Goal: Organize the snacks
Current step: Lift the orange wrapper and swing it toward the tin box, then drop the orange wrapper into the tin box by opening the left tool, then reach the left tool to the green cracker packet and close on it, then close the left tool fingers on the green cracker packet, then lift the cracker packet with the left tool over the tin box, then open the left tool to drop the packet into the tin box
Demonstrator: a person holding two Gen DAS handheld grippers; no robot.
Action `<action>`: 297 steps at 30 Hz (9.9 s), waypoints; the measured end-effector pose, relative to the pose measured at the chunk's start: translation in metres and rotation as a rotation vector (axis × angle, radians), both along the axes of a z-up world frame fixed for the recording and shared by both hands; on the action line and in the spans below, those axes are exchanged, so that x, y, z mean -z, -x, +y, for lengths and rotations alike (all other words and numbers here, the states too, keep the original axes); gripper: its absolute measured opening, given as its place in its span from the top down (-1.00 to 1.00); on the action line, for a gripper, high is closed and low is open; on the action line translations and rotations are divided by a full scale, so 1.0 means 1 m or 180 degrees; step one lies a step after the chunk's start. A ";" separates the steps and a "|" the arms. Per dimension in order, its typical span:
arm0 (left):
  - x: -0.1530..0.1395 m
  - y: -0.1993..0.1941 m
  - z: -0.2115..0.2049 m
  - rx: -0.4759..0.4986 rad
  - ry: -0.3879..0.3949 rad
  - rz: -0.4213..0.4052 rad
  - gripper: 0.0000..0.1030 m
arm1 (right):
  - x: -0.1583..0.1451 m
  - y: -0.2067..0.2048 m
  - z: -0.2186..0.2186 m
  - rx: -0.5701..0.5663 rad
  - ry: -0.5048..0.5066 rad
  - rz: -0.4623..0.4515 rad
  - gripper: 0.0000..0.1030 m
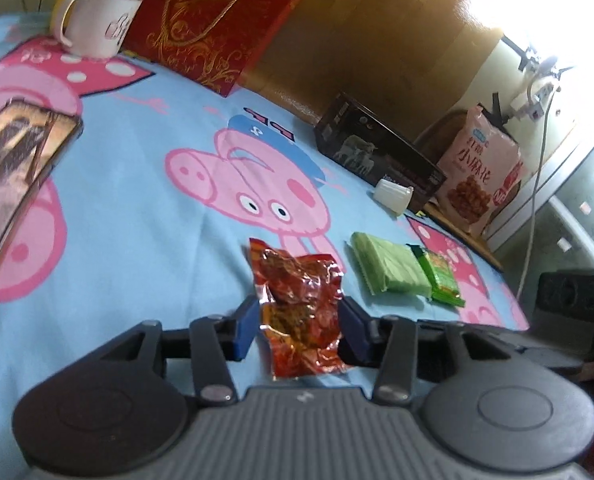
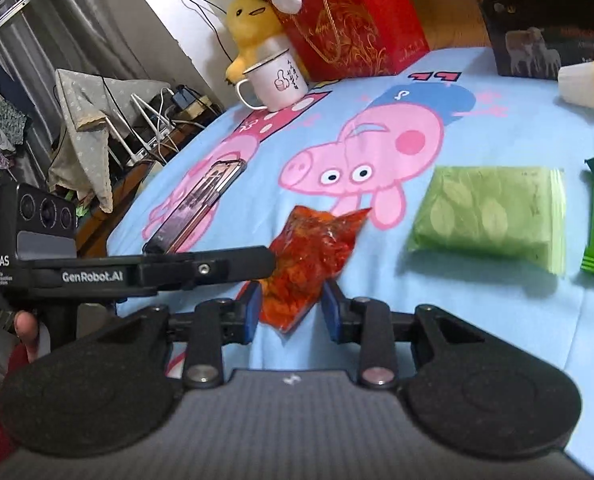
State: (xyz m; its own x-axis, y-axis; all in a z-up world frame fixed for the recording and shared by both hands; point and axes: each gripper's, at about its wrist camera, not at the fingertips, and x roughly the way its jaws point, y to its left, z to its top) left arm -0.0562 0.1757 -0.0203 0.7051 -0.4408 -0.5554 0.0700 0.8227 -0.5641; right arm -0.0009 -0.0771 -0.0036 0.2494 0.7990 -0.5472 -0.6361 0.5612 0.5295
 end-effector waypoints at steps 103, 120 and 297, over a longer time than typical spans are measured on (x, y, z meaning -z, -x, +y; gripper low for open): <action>-0.081 -0.262 -0.167 0.0575 -0.0782 -0.0375 0.28 | -0.034 -0.174 -0.197 0.1758 -0.0526 -0.0580 0.43; -0.031 -0.148 -0.175 0.1075 -0.0551 -0.0067 0.28 | 0.010 -0.049 -0.166 0.1227 0.0009 -0.0434 0.15; -0.071 -0.308 -0.157 0.0499 -0.0580 -0.0427 -0.51 | -0.044 -0.210 -0.081 0.1464 0.0733 -0.1648 -0.06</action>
